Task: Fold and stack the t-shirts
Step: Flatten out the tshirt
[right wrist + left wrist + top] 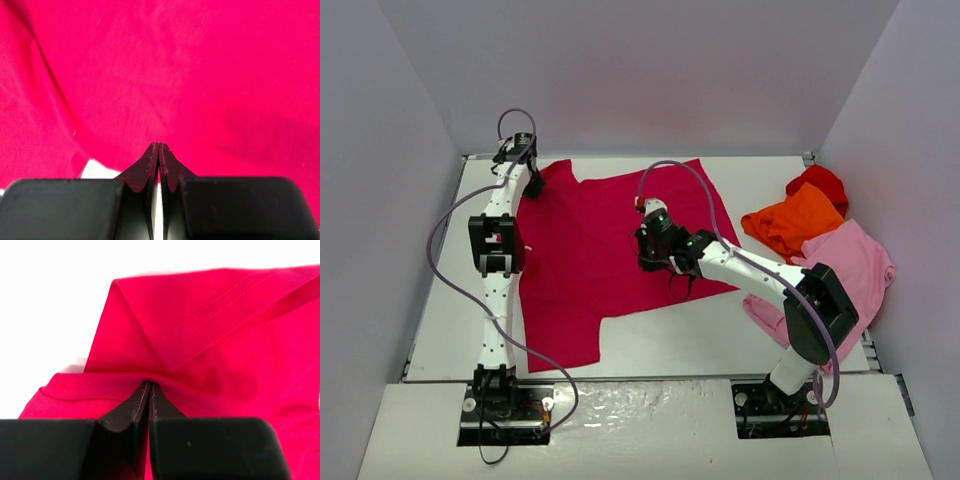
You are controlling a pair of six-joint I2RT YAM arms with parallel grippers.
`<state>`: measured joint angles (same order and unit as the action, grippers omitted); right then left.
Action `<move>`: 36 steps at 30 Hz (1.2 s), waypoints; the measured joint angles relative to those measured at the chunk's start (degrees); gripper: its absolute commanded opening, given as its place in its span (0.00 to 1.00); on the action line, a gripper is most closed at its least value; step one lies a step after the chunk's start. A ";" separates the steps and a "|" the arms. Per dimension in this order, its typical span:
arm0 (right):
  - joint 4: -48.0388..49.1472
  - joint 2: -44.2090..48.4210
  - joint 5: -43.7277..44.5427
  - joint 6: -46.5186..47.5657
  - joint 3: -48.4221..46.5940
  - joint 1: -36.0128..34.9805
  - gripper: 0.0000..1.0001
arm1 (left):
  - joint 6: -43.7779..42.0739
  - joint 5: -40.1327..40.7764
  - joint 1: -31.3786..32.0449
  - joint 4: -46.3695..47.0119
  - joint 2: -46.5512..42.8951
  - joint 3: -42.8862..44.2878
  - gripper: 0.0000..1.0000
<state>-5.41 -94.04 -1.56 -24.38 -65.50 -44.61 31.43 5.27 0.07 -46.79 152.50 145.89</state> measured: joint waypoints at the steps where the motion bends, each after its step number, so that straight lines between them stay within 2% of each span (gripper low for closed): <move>1: -0.02 0.27 -0.15 -0.34 0.17 -0.38 0.00 | 0.00 -1.12 -0.34 0.09 1.34 2.26 0.00; 5: -0.06 0.37 -0.40 -2.83 1.46 -3.96 0.00 | 0.23 -9.13 -2.61 3.39 4.04 6.14 0.00; 9: 1.04 -1.52 -1.47 -4.85 1.50 -10.60 0.00 | 2.09 -18.53 -5.98 8.24 4.49 5.04 0.00; 14: 6.41 -9.28 -5.91 -6.59 -1.40 -16.69 0.00 | 4.49 -28.22 -9.18 14.44 4.56 1.96 0.02; 16: 8.64 -12.74 -7.59 -6.91 -3.44 -17.52 0.00 | 4.80 -30.23 -9.76 17.80 3.61 -1.02 0.20; 20: 11.07 -17.00 -9.21 -6.85 -6.93 -17.61 0.00 | 4.70 -31.44 -9.80 24.34 -2.03 -11.36 0.38; 22: 11.85 -17.37 -9.40 -6.71 -7.39 -17.42 0.00 | 4.36 -31.17 -9.58 25.02 -3.90 -13.96 0.51; 24: 12.39 -17.30 -9.42 -6.43 -7.41 -17.11 0.00 | 3.69 -31.02 -9.34 25.52 -5.30 -15.40 0.74; 27: 12.62 -16.92 -9.25 -5.84 -7.04 -16.23 0.00 | 3.17 -30.67 -9.14 26.63 -8.02 -17.91 0.83; 31: 12.59 -14.61 -8.07 -5.13 -4.89 -14.68 0.00 | 2.91 -30.17 -9.13 27.10 -13.55 -22.14 0.82; 33: 12.29 -12.75 -6.95 -4.56 -3.39 -13.41 0.00 | 3.03 -29.84 -9.13 27.58 -17.29 -25.07 0.68; 34: 12.02 -11.78 -6.22 -4.26 -2.70 -12.57 0.00 | 3.13 -29.69 -9.13 27.80 -19.27 -26.71 0.64; 36: 11.20 -9.15 -4.13 -3.61 -0.61 -9.92 0.05 | 3.71 -29.69 -9.13 30.33 -25.14 -33.61 0.69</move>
<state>5.79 -103.19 -5.69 -27.99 -66.11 -54.53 35.14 -24.41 -9.06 -16.46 127.36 112.28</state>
